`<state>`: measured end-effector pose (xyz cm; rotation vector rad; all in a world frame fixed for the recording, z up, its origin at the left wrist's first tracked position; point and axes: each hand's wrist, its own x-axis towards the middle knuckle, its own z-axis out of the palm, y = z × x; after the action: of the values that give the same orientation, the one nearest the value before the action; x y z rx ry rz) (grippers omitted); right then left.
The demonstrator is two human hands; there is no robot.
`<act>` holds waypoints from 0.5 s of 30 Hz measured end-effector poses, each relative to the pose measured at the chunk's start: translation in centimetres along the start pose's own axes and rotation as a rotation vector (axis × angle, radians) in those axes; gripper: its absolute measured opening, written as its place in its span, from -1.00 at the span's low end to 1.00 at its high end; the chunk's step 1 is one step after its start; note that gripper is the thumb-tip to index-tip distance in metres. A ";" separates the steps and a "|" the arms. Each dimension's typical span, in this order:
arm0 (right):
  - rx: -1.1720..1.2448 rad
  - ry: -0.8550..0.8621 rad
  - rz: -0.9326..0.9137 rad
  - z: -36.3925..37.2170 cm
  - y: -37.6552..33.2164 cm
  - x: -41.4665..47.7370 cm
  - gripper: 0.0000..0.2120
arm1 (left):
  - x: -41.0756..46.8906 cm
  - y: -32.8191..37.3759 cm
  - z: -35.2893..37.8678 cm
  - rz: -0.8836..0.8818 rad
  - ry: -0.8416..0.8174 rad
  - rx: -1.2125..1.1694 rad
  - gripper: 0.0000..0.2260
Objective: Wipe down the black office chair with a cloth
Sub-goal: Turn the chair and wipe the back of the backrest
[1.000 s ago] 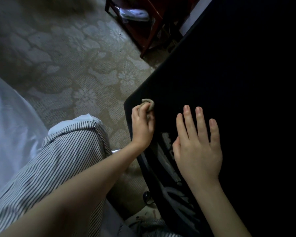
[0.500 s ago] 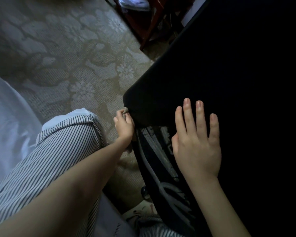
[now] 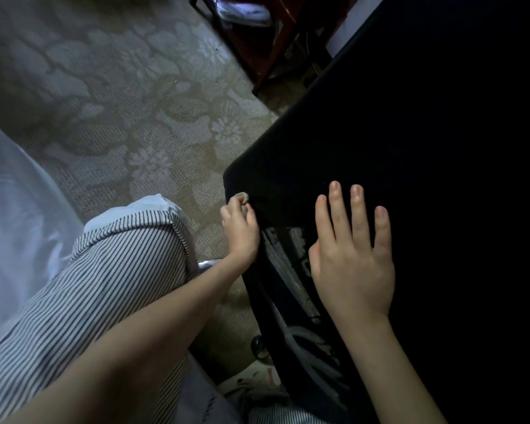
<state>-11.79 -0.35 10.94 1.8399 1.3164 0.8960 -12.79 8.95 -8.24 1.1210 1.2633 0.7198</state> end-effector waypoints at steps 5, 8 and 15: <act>0.022 -0.013 -0.013 -0.1 0.1 0.0 -0.46 | -1.6 4.4 -0.1 0.274 -0.052 -0.085 -0.77; 0.080 -0.012 -0.017 -0.3 0.2 -0.1 -0.48 | -3.1 7.4 -0.7 0.480 -0.106 -0.172 -0.73; 0.363 0.023 0.098 -1.4 0.3 -1.0 -0.57 | -4.8 8.6 -0.8 1.024 -0.182 -0.163 -0.76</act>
<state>-13.06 -1.21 11.78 2.1924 1.4892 0.7666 -13.24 7.69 1.49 1.6417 0.3901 1.3955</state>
